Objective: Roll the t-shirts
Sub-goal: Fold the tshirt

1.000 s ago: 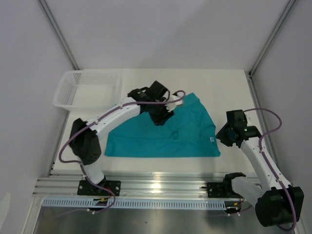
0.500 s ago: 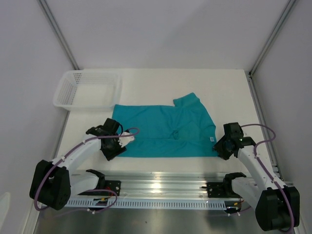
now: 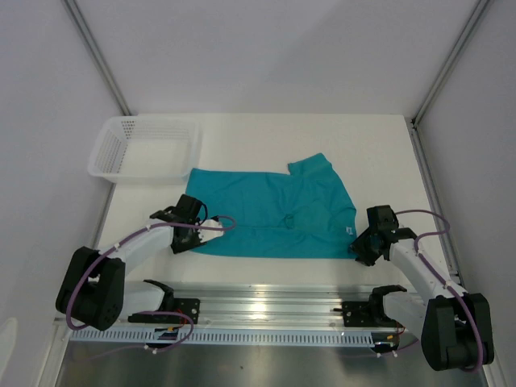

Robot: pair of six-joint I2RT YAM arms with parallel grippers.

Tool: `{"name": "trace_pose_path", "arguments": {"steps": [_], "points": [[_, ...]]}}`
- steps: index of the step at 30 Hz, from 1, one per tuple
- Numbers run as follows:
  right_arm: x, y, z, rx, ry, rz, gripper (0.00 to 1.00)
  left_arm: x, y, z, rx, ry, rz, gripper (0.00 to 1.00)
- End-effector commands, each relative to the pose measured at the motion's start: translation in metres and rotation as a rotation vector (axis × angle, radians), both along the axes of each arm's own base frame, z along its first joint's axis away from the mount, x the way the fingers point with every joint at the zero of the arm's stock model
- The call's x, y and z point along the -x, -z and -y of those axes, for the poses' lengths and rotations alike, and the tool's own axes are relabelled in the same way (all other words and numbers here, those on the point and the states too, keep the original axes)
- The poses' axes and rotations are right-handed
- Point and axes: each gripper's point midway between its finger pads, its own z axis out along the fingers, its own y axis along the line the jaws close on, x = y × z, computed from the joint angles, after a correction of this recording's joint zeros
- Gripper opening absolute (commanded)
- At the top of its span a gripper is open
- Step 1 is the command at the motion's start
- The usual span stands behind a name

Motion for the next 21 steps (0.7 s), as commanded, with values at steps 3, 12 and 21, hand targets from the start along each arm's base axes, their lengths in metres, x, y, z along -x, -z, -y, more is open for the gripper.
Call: {"name": "trace_pose_path", "arguments": {"steps": [3,12,21], "points": [[-0.003,0.008,0.003,0.016,0.022,-0.005,0.39,0.015,0.013,0.007,0.053,0.009,-0.071,0.28],[0.008,-0.002,0.014,0.065,0.067,-0.036,0.00,0.011,-0.011,0.012,0.102,-0.032,-0.003,0.01],[0.028,-0.031,-0.001,0.019,0.015,-0.114,0.00,0.032,-0.030,0.015,0.145,-0.075,-0.055,0.01]]}}
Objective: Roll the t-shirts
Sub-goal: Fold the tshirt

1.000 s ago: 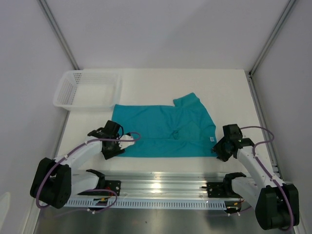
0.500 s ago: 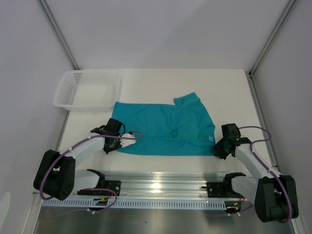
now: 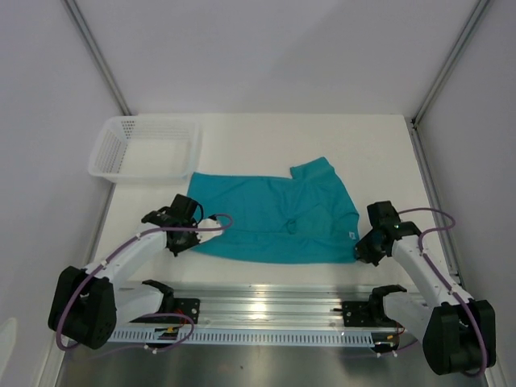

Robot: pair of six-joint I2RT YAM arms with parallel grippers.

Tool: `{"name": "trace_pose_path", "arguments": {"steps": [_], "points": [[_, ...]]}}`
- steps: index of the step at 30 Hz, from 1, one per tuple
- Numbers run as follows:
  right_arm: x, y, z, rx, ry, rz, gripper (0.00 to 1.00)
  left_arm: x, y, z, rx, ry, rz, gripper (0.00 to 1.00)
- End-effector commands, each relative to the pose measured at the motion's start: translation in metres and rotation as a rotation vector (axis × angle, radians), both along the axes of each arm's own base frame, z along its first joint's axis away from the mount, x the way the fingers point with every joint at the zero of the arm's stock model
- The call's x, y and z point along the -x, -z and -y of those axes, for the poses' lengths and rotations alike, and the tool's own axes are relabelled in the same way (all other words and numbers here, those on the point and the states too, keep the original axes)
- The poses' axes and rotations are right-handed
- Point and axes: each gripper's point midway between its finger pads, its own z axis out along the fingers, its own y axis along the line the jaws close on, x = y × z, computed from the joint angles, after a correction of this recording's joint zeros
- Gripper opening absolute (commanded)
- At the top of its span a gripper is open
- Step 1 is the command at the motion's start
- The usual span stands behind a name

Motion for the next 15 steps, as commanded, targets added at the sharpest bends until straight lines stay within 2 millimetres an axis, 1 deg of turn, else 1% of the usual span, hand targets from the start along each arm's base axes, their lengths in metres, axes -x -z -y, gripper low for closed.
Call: {"name": "trace_pose_path", "arguments": {"steps": [1,2,3,4,5,6,9,11,13,15], "points": [[0.015,-0.017,-0.009,-0.021,-0.013,-0.055,0.00,0.017,-0.012,0.004,0.048,-0.023,-0.043,0.01],[0.016,-0.021,-0.010,-0.022,-0.015,-0.071,0.00,0.023,-0.009,0.003,0.048,-0.019,-0.063,0.01],[0.023,-0.024,-0.010,-0.012,-0.016,-0.109,0.00,0.031,-0.008,0.000,0.037,-0.011,-0.087,0.01],[0.017,-0.034,-0.009,0.010,-0.015,-0.092,0.00,0.036,-0.007,0.005,0.066,0.000,-0.103,0.01],[0.020,-0.038,-0.008,0.032,-0.025,-0.108,0.00,0.041,-0.006,0.004,0.069,0.002,-0.119,0.01],[0.028,-0.041,-0.004,0.054,-0.020,-0.141,0.00,0.049,-0.004,0.003,0.065,0.002,-0.146,0.01],[0.026,-0.052,-0.005,0.059,-0.039,-0.114,0.00,0.058,-0.002,0.003,0.081,0.008,-0.159,0.01],[0.025,-0.056,-0.002,0.073,-0.015,-0.113,0.00,0.063,-0.002,0.003,0.085,0.014,-0.162,0.01],[0.028,-0.053,-0.001,0.088,-0.036,-0.150,0.00,0.068,0.003,0.000,0.076,0.022,-0.174,0.01],[0.031,-0.051,0.005,0.125,-0.039,-0.190,0.00,0.068,0.006,-0.002,0.067,0.029,-0.167,0.01]]}}
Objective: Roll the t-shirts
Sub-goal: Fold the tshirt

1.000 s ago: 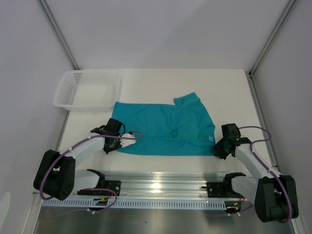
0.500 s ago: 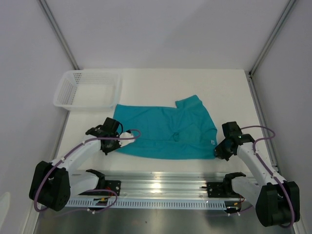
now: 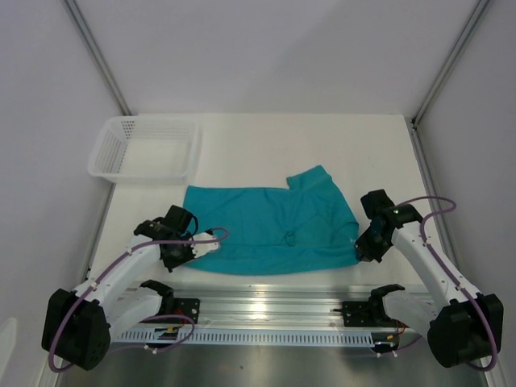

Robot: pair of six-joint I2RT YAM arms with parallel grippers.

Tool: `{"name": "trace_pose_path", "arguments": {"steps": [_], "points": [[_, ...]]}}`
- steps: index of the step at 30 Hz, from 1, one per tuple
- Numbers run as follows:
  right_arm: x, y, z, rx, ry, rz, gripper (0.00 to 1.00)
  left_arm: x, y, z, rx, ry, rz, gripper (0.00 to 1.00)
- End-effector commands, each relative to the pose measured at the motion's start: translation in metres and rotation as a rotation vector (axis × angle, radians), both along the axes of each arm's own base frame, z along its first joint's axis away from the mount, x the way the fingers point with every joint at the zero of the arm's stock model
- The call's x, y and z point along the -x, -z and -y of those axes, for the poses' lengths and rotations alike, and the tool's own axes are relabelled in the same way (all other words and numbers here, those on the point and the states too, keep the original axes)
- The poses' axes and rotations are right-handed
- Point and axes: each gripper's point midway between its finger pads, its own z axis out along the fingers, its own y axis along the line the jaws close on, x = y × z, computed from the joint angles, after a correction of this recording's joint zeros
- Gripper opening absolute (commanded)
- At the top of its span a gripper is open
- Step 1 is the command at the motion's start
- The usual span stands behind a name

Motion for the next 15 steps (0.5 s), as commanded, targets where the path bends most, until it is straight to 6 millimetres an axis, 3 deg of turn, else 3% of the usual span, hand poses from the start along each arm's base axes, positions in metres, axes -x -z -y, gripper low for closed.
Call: {"name": "trace_pose_path", "arguments": {"steps": [1,5,9,15], "points": [[0.011,-0.002,0.015,0.091,0.015,-0.074,0.00,0.012,0.007,-0.002,0.002,0.017,-0.031,0.01],[0.012,-0.009,0.019,0.108,0.049,-0.044,0.00,0.002,0.004,-0.001,0.003,0.016,0.014,0.09],[0.007,-0.009,0.016,0.091,0.070,-0.008,0.00,-0.007,-0.001,0.000,0.003,-0.001,0.041,0.06],[0.007,0.001,0.001,0.036,0.067,-0.024,0.02,-0.003,0.003,0.000,-0.002,0.006,0.009,0.08]]}}
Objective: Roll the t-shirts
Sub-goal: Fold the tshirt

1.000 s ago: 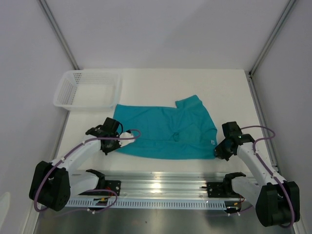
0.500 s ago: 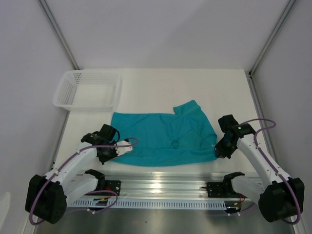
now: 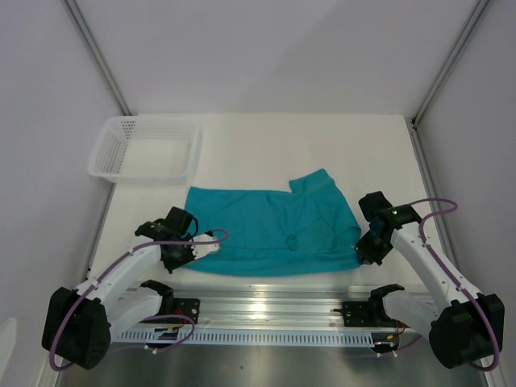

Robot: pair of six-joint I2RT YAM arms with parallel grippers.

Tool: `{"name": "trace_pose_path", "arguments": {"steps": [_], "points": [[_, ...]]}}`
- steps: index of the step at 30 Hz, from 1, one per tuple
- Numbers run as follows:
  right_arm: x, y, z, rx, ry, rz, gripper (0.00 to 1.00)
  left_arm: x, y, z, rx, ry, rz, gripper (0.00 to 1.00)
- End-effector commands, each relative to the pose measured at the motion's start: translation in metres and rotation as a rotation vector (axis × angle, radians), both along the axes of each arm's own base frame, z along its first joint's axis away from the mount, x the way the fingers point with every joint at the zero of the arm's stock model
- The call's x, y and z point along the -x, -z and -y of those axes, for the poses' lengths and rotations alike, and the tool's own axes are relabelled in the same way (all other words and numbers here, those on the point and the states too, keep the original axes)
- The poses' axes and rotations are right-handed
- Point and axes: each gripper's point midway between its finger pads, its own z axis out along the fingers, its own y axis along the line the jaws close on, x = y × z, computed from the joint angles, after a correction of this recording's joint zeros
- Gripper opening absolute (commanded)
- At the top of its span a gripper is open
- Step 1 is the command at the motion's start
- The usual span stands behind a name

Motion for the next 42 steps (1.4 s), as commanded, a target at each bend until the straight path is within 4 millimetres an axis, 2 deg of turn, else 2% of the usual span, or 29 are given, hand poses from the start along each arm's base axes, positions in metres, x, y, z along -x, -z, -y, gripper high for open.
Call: {"name": "trace_pose_path", "arguments": {"steps": [1,2,3,6,10,12,14,15,16,17,18,19,21,22,23,24,25,26,27,28,29,31,32,34,35,36,37,38,42], "points": [[-0.004,0.000,-0.005,-0.014,0.038,0.023,0.03,-0.006,-0.004,0.002,0.004,0.008,0.014,0.13],[-0.003,-0.001,-0.005,-0.014,0.041,0.022,0.06,-0.005,-0.004,0.002,0.005,0.008,0.012,0.20],[-0.004,-0.003,-0.005,-0.016,0.051,0.030,0.19,-0.003,-0.004,0.003,0.014,0.010,0.000,0.39],[-0.005,-0.011,-0.004,-0.011,0.076,0.061,0.51,0.000,-0.009,0.008,0.037,0.008,-0.015,0.53],[-0.008,-0.031,0.005,0.035,0.107,0.102,0.63,0.017,-0.024,0.013,0.074,-0.011,-0.100,0.58],[-0.021,-0.054,0.012,0.069,0.102,0.193,0.63,0.012,-0.037,0.015,0.087,-0.031,-0.085,0.58],[-0.033,-0.072,0.017,0.099,0.073,0.270,0.63,-0.002,-0.058,0.016,0.112,-0.080,-0.027,0.59],[-0.046,-0.086,0.017,0.103,0.050,0.341,0.62,-0.009,-0.064,0.015,0.119,-0.110,0.003,0.61],[-0.071,-0.098,0.010,0.080,0.016,0.446,0.60,-0.024,-0.076,0.015,0.139,-0.169,0.059,0.62],[-0.084,-0.104,0.007,0.101,-0.108,0.490,0.58,-0.052,-0.089,0.014,0.170,-0.231,0.166,0.63],[-0.100,-0.112,0.000,0.098,-0.175,0.545,0.53,-0.066,-0.092,0.010,0.164,-0.275,0.208,0.63],[-0.128,-0.116,-0.007,0.109,-0.215,0.594,0.52,-0.082,-0.099,0.010,0.181,-0.332,0.256,0.64],[-0.154,-0.116,-0.009,0.136,-0.256,0.610,0.51,-0.123,-0.109,0.008,0.183,-0.395,0.368,0.63],[-0.186,-0.112,-0.024,0.061,-0.291,0.649,0.51,-0.134,-0.108,0.009,0.188,-0.426,0.386,0.63],[-0.200,-0.109,-0.033,0.021,-0.341,0.665,0.51,-0.146,-0.113,0.006,0.178,-0.449,0.423,0.62],[-0.211,-0.103,-0.040,-0.004,-0.382,0.667,0.50,-0.162,-0.106,0.003,0.151,-0.473,0.436,0.61],[-0.232,-0.092,-0.047,-0.044,-0.395,0.658,0.50,-0.168,-0.104,0.003,0.150,-0.492,0.436,0.61],[-0.243,-0.086,-0.052,-0.061,-0.411,0.653,0.49,-0.175,-0.102,0.004,0.147,-0.502,0.439,0.61],[-0.253,-0.080,-0.053,-0.059,-0.432,0.646,0.48,-0.193,-0.111,0.007,0.167,-0.510,0.483,0.61],[-0.271,-0.086,-0.057,-0.054,-0.447,0.680,0.48,-0.202,-0.099,0.007,0.150,-0.526,0.462,0.61],[-0.281,-0.061,-0.058,-0.052,-0.456,0.624,0.49,-0.213,-0.102,0.009,0.157,-0.533,0.478,0.61],[-0.299,-0.046,-0.063,-0.055,-0.464,0.603,0.49,-0.242,-0.112,0.013,0.179,-0.554,0.527,0.61],[-0.315,-0.027,-0.066,-0.054,-0.470,0.566,0.49,-0.250,-0.093,0.014,0.154,-0.559,0.484,0.61],[-0.325,-0.006,-0.067,-0.051,-0.480,0.508,0.48,-0.271,-0.094,0.014,0.138,-0.579,0.487,0.59],[-0.341,0.008,-0.068,-0.049,-0.481,0.480,0.48,-0.274,-0.072,0.014,0.106,-0.582,0.434,0.59],[-0.342,0.018,-0.069,-0.047,-0.490,0.443,0.48,-0.276,-0.065,0.014,0.095,-0.585,0.416,0.59],[-0.347,0.024,-0.070,-0.046,-0.496,0.428,0.48,-0.286,-0.068,0.016,0.099,-0.588,0.422,0.58],[-0.352,0.029,-0.069,-0.039,-0.506,0.417,0.48,-0.285,-0.052,0.016,0.076,-0.590,0.381,0.58],[-0.372,0.037,-0.064,-0.003,-0.528,0.420,0.49,-0.290,-0.038,0.018,0.071,-0.598,0.331,0.57]]}}
